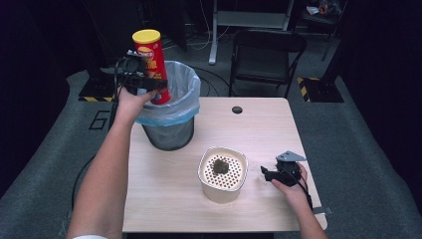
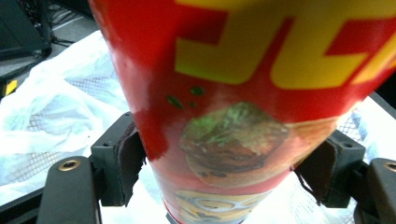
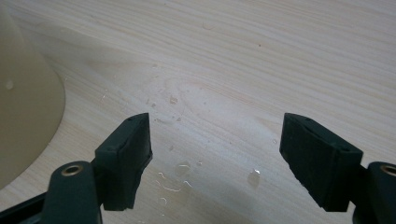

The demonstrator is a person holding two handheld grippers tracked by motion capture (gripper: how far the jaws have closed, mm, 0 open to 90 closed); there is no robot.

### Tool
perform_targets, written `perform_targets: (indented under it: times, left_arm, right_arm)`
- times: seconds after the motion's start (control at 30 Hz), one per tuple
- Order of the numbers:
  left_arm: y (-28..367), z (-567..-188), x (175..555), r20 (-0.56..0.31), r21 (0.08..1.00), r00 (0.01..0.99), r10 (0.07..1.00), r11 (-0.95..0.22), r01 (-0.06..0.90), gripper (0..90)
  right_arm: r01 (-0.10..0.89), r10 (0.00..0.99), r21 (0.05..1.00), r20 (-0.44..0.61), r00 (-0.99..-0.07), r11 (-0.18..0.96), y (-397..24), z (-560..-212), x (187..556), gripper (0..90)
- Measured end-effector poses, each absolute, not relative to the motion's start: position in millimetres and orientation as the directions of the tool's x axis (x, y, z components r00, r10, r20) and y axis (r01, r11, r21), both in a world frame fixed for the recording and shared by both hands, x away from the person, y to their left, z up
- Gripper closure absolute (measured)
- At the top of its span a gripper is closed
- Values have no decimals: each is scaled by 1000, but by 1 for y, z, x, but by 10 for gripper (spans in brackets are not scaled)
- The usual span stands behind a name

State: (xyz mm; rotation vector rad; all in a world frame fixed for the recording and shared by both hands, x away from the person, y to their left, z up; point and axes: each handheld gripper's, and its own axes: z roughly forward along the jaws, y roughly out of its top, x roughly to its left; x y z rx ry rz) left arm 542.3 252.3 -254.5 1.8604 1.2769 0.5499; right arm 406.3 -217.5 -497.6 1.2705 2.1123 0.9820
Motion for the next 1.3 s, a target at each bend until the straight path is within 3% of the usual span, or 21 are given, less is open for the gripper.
perform_targets:
  times: [0.17, 0.23, 0.37, 0.6, 0.9, 1.3]
  left_arm:
    - [250, -258, 546, -66, 793, 391, 918, -190, 580, 235]
    - [250, -260, 547, -55, 784, 376, 925, -194, 590, 156]
    - [257, -258, 543, -27, 794, 338, 941, -186, 579, 128]
    - [268, -253, 532, -52, 808, 362, 931, -174, 563, 149]
    - [280, -238, 506, -78, 812, 447, 891, -203, 547, 247]
    - [293, -232, 467, -106, 828, 512, 853, -209, 520, 284]
  right_arm:
    - [545, 893, 782, -34, -449, 303, -217, -498, 406, 246]
    - [543, 890, 781, -36, -455, 309, -218, -498, 406, 246]
    - [547, 894, 781, -30, -447, 301, -219, -497, 406, 246]
    - [548, 894, 782, -28, -446, 298, -219, -497, 406, 246]
    - [554, 896, 777, -26, -444, 298, -219, -497, 405, 246]
    - [550, 900, 782, -32, -435, 294, -220, -497, 404, 245]
